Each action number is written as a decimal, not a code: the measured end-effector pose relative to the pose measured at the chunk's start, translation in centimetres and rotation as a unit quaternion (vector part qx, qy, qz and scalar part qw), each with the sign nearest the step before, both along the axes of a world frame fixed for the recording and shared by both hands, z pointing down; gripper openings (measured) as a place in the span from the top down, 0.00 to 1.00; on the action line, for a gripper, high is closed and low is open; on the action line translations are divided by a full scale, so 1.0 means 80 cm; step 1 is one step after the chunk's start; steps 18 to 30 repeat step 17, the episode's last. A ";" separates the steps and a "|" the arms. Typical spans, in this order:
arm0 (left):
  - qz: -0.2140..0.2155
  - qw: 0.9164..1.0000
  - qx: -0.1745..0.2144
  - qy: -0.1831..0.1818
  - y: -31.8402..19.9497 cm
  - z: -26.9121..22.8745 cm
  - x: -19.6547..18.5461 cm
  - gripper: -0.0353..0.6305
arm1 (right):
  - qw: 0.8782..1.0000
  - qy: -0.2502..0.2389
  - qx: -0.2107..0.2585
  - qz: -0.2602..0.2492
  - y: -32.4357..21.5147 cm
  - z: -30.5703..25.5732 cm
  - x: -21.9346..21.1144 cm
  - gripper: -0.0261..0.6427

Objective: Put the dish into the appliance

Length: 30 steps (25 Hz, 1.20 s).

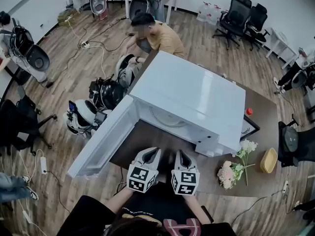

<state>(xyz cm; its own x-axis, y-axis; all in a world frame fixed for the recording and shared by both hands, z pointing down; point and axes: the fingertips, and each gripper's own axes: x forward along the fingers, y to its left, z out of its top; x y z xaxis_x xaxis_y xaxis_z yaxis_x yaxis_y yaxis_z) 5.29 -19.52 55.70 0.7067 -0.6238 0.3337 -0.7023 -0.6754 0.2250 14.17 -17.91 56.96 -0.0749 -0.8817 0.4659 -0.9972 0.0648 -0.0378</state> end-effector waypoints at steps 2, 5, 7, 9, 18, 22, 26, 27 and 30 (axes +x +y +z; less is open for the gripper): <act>-0.003 1.000 0.002 0.000 -0.002 -0.003 -0.003 0.93 | 1.000 0.002 0.008 -0.005 -0.002 -0.006 -0.003 0.95; -0.001 1.000 0.008 0.000 -0.004 -0.006 -0.003 0.93 | 1.000 0.004 0.014 -0.007 -0.005 -0.011 -0.006 0.95; 0.001 1.000 0.013 -0.001 -0.005 -0.007 -0.001 0.93 | 1.000 0.006 0.014 -0.009 -0.006 -0.011 -0.006 0.95; 0.001 1.000 0.014 0.000 -0.006 -0.008 -0.001 0.93 | 1.000 0.008 0.014 -0.009 -0.008 -0.011 -0.007 0.95; 0.005 1.000 0.010 0.004 -0.005 -0.008 -0.006 0.93 | 1.000 0.014 0.023 -0.015 -0.017 -0.017 -0.017 0.95; 0.005 1.000 0.010 0.004 -0.005 -0.008 -0.006 0.93 | 1.000 0.014 0.023 -0.015 -0.017 -0.017 -0.017 0.95; 0.005 1.000 0.010 0.004 -0.005 -0.008 -0.006 0.93 | 1.000 0.014 0.023 -0.015 -0.017 -0.017 -0.017 0.95; 0.005 1.000 0.010 0.004 -0.005 -0.008 -0.006 0.93 | 1.000 0.014 0.023 -0.015 -0.017 -0.017 -0.017 0.95; 0.005 1.000 0.010 0.004 -0.005 -0.008 -0.006 0.93 | 1.000 0.014 0.023 -0.015 -0.017 -0.017 -0.017 0.95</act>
